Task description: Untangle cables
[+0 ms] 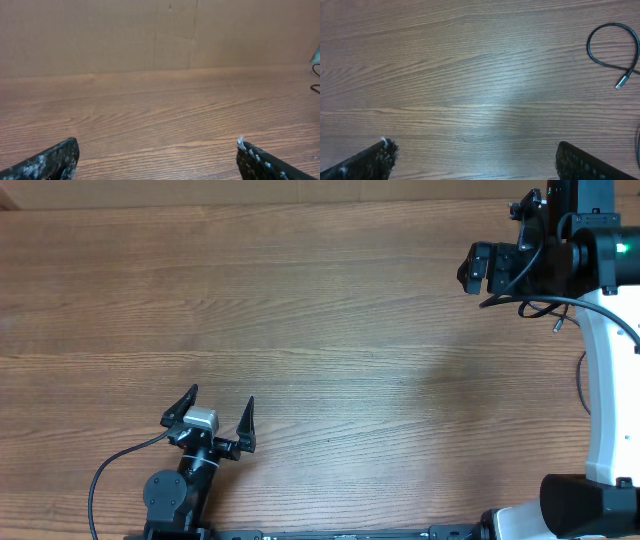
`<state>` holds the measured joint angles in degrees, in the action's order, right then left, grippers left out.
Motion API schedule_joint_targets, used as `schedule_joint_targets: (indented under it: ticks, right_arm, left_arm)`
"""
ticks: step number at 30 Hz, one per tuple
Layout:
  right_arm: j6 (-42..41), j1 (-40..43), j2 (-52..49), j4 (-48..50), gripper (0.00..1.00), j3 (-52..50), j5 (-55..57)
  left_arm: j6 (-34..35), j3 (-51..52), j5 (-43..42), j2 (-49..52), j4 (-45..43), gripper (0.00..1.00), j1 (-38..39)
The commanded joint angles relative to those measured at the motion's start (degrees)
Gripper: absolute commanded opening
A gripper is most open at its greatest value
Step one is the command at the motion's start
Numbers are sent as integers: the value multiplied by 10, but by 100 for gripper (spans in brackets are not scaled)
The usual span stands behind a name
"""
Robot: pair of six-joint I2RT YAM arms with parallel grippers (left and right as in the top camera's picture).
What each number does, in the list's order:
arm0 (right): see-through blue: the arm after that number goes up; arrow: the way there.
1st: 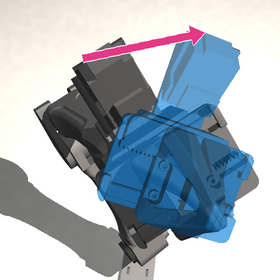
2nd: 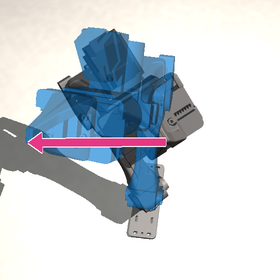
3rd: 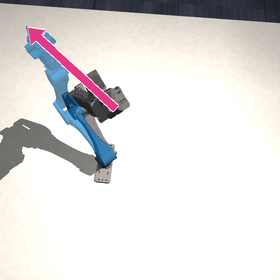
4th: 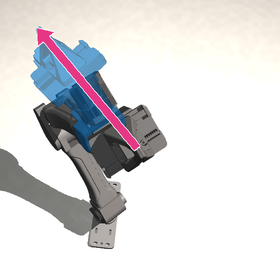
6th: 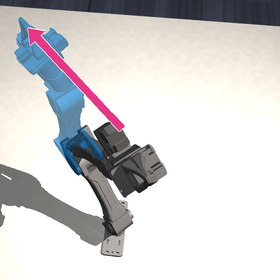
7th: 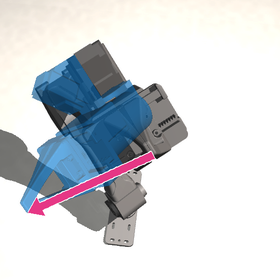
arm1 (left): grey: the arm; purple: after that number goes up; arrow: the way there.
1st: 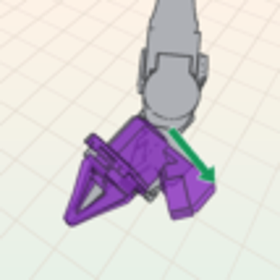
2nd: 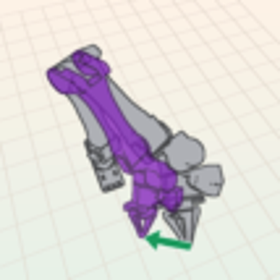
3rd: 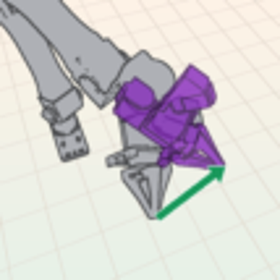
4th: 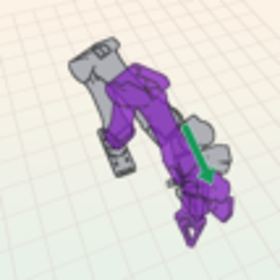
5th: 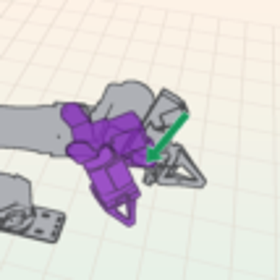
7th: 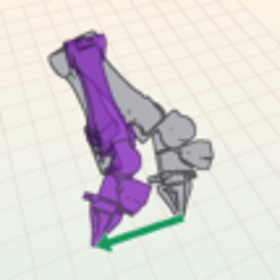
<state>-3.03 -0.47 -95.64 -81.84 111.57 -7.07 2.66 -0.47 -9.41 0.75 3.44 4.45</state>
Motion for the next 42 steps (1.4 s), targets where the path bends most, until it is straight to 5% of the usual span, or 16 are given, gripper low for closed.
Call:
schedule_joint_targets:
  ticks: [1, 29, 42]
  right_arm:
    - [-2, -2, 1, 3, 100, 2, -1]
    - [-2, 0, 5, 5, 100, 2, 23]
    - [-2, -25, 106, 250, 100, -98, -12]
  left_arm:
    - [3, 2, -7, -5, 1, 100, -3]
    - [3, 2, -7, -5, 1, 100, -3]
    - [3, 2, -7, -5, 1, 99, -3]
